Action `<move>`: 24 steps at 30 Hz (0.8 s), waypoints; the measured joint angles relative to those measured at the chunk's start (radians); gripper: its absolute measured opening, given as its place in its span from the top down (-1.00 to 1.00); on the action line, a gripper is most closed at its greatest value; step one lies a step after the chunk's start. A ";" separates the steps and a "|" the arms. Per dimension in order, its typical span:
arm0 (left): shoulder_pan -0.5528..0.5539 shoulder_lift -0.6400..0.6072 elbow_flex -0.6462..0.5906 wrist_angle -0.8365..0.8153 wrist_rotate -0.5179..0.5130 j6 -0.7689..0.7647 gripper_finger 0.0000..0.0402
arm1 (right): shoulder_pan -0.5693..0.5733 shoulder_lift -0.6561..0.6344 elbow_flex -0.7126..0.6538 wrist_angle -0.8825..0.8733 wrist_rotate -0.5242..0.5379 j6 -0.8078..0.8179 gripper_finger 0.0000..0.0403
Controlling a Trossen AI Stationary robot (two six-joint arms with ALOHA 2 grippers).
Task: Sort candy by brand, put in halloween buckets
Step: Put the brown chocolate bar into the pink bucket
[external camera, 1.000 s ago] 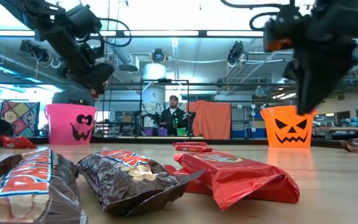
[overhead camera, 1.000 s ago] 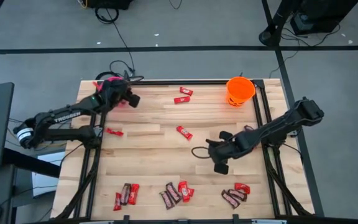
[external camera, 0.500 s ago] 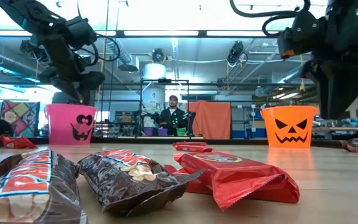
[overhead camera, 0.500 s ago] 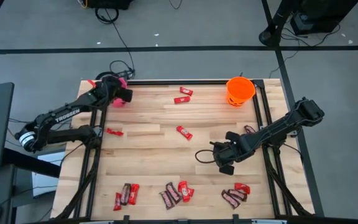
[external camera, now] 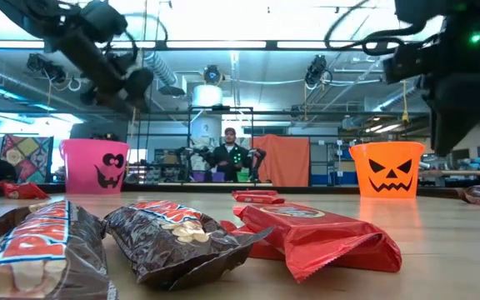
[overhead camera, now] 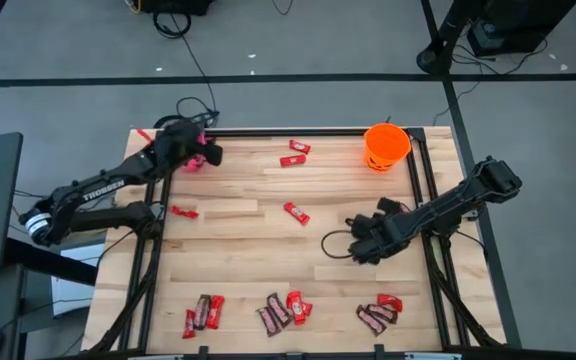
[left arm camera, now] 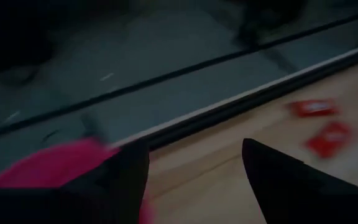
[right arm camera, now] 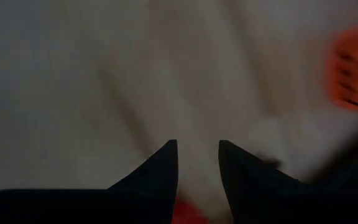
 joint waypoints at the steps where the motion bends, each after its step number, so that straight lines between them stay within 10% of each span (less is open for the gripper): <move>1: -0.029 -0.005 0.000 0.026 0.012 0.012 -0.30 | -0.002 0.000 0.000 -0.030 0.029 0.046 0.36; 6: -0.207 -0.009 0.000 0.134 0.028 0.073 -0.30 | -0.001 0.000 -0.034 -0.073 0.146 0.140 0.36; 13: -0.396 0.010 -0.064 0.373 0.020 0.189 -0.30 | -0.006 0.000 -0.090 -0.027 0.650 0.107 0.36; 24: -0.520 0.139 -0.068 0.387 0.081 0.135 -0.30 | -0.077 0.000 -0.114 -0.015 0.262 0.022 0.36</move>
